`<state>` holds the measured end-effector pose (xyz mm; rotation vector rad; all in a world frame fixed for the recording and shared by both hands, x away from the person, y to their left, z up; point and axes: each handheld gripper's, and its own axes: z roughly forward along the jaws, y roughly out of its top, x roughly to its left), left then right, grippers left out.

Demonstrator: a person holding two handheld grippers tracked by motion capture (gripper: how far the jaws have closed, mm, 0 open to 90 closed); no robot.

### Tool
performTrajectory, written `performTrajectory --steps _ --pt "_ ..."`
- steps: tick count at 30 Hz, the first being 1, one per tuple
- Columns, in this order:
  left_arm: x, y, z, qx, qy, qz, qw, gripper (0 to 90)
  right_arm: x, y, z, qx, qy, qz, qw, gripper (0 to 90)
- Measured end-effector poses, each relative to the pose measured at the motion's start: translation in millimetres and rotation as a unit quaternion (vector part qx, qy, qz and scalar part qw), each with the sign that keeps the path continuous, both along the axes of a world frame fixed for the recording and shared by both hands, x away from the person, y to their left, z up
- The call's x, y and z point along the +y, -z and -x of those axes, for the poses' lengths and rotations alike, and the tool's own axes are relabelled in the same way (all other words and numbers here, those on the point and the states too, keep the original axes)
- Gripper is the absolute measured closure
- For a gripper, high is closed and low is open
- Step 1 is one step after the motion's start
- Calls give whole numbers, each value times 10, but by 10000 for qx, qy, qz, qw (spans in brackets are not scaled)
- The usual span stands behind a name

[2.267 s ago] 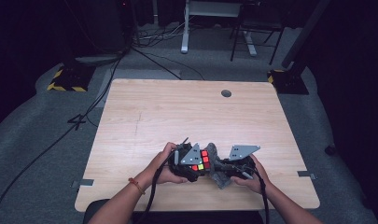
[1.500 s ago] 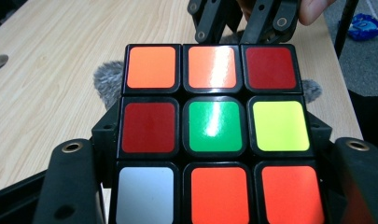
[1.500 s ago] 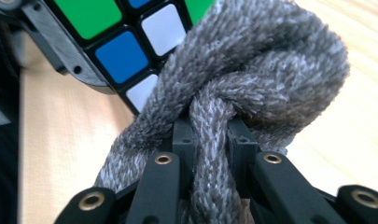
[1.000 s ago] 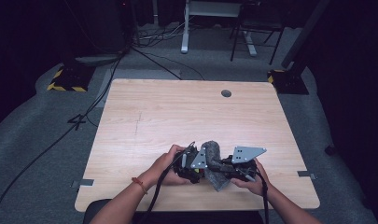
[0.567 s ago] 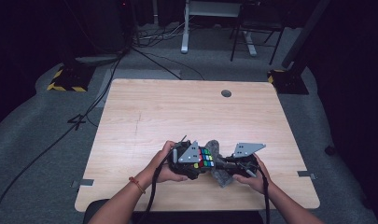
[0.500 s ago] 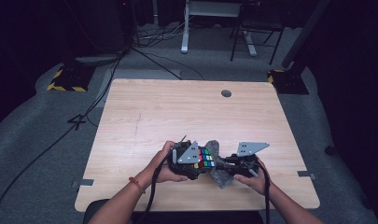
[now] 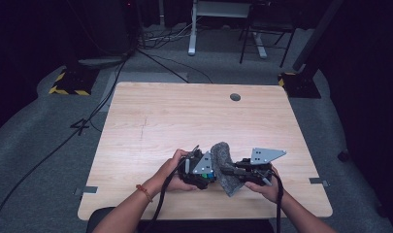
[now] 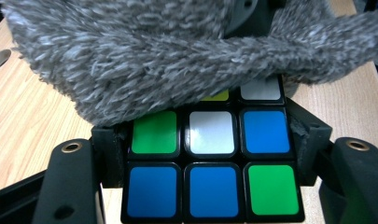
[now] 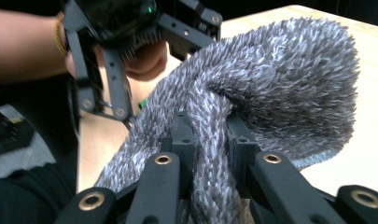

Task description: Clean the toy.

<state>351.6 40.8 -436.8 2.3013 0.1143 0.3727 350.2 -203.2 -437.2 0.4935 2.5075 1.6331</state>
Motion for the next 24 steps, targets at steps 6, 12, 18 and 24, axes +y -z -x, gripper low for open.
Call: performTrajectory --steps 6,12,18,24 --pt "46 -85 22 -15 42 240 9997 333 46 147 -66 117 300 498 9982 779" --pt "77 -118 17 19 65 415 9991 333 86 242 -99 294 297 782 9961 778" --pt "66 -81 0 17 -22 317 9995 333 61 123 -51 145 252 417 9987 778" --pt "28 -63 -10 59 -13 243 9997 333 33 -5 21 -162 318 206 9992 777"
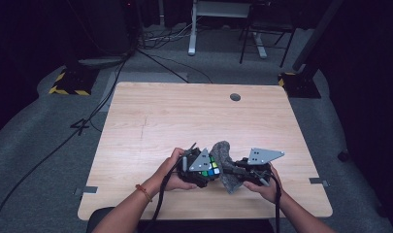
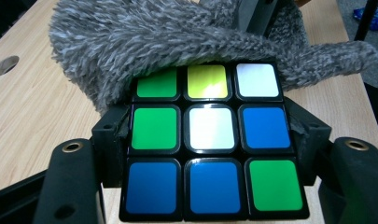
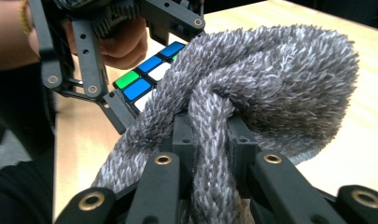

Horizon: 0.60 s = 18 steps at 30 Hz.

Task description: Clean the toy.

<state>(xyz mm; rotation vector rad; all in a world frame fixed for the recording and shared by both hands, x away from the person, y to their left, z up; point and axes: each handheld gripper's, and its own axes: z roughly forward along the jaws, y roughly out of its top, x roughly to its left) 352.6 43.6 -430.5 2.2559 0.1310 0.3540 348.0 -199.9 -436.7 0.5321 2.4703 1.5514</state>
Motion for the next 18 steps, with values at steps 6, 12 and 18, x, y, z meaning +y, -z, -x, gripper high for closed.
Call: performTrajectory --steps 6,12,18 --pt "43 -49 18 8 89 145 9999 333 68 121 -28 85 67 332 9994 777" --pt "45 -61 22 -27 68 168 9998 333 65 180 -49 166 89 479 9987 777" --pt "28 -37 15 69 90 168 9998 332 14 33 19 -77 29 181 9998 776"
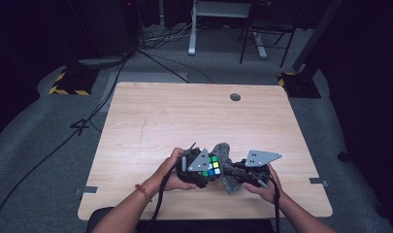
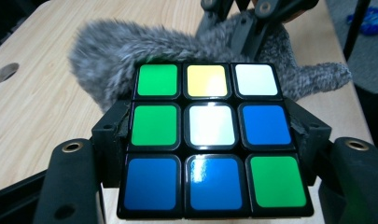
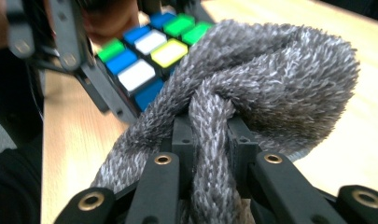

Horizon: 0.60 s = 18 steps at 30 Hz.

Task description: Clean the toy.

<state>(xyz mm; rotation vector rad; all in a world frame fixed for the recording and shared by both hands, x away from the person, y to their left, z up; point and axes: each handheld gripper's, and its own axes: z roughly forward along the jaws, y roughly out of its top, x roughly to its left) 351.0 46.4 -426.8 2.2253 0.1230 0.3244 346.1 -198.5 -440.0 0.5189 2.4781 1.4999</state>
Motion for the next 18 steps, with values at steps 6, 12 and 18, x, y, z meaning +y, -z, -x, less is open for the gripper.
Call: performTrajectory --steps 6,12,18 --pt "-9 5 6 -58 0 -82 9999 333 -5 -73 35 -207 -81 -150 9996 776" --pt "22 -76 53 -179 39 117 9998 333 38 18 -7 4 -22 120 9999 776" --pt "84 -180 68 -185 71 445 9988 333 92 160 -51 289 -108 414 9987 775"
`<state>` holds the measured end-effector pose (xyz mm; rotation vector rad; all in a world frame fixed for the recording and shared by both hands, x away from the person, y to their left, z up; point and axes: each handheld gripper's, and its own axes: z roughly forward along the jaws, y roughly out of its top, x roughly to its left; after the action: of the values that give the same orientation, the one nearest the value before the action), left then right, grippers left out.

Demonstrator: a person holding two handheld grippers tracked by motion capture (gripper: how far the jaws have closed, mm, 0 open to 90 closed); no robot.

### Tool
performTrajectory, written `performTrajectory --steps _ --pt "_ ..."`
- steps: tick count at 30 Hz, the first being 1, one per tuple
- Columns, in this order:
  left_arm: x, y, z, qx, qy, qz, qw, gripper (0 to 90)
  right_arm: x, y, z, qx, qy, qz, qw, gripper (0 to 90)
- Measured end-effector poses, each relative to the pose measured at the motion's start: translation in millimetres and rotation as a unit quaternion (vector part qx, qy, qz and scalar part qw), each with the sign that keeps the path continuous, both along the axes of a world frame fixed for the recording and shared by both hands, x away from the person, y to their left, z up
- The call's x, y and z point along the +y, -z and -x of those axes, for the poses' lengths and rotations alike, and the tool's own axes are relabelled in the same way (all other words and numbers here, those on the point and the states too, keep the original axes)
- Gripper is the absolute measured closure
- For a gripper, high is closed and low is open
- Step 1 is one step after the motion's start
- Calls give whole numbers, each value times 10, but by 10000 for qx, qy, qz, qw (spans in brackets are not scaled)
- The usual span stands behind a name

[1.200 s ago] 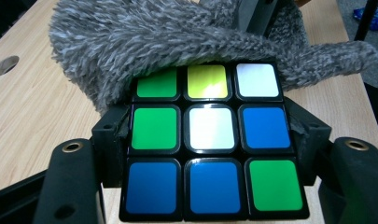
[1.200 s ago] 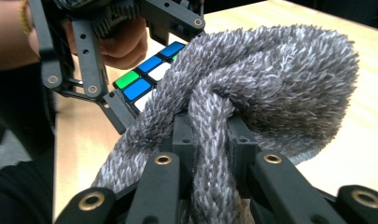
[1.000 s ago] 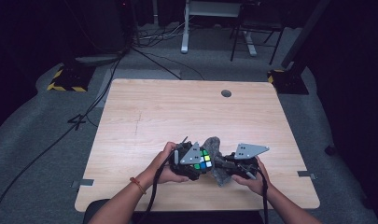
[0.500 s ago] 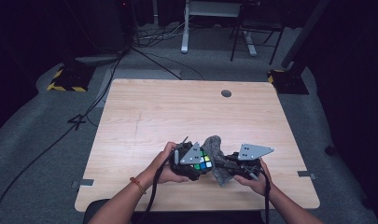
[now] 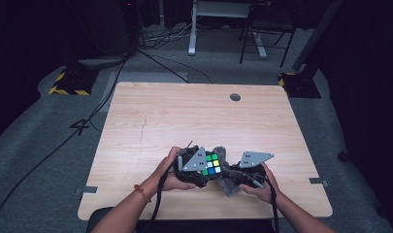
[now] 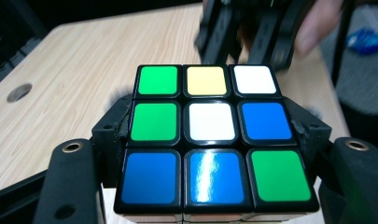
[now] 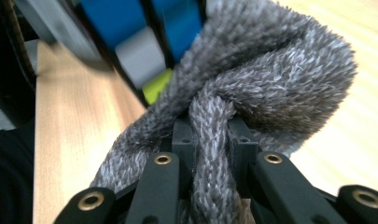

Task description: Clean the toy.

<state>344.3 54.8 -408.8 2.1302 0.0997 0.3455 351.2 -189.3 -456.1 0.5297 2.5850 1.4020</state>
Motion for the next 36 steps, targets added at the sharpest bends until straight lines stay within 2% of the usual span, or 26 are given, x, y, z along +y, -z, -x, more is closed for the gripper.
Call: performTrajectory --steps 3,5,7,9,10,12,16,19,20,21,23,24,28,32,34,35,36 --pt "4 -13 11 -78 54 -73 9999 333 0 -18 -2 -12 -10 -66 10000 775" --pt "-2 5 11 -86 20 -122 9999 332 -15 -64 5 -107 23 -99 9999 775" --pt "0 8 5 -91 10 -147 9998 333 -55 -107 9 -143 59 -199 9997 775" --pt "-13 29 -4 -108 -33 -269 9996 332 -104 -147 18 -194 97 -314 9993 775" --pt "-21 41 -10 -89 -33 -314 9995 333 -131 -177 26 -185 50 -442 9988 775" --pt "-59 75 -10 -136 -72 -465 9988 332 -135 -224 60 -277 4 -513 9983 775" --pt "-78 105 -8 -106 -62 -527 9985 331 -118 -266 127 -417 -85 -539 9976 775" --pt "-103 140 -12 -149 -97 -677 9975 332 -174 -345 135 -479 -166 -762 9958 776" --pt "-106 147 -13 -112 -75 -651 9978 332 -182 -375 144 -495 -192 -794 9954 776" --pt "-108 146 -16 -86 -53 -606 9981 332 -173 -384 157 -522 -182 -735 9958 775" --pt "-102 135 -9 -117 -59 -536 9985 332 -136 -346 179 -643 -97 -468 9968 774" --pt "-91 128 -14 -101 -39 -493 9987 332 -114 -308 178 -641 -67 -326 9974 774" --pt "-70 105 1 -110 -29 -423 9990 332 -70 -220 140 -527 -51 -93 9986 773" --pt "-76 92 16 -129 -4 -356 9993 332 -58 -152 95 -474 42 44 9989 773" --pt "-68 78 21 -130 11 -299 9995 332 -66 -132 72 -366 38 15 9993 773" --pt "-62 70 18 -124 11 -296 9995 331 -64 -125 68 -374 63 80 9992 772" --pt "-60 71 15 -131 -20 -315 9994 331 -68 -125 73 -399 62 27 9992 772"
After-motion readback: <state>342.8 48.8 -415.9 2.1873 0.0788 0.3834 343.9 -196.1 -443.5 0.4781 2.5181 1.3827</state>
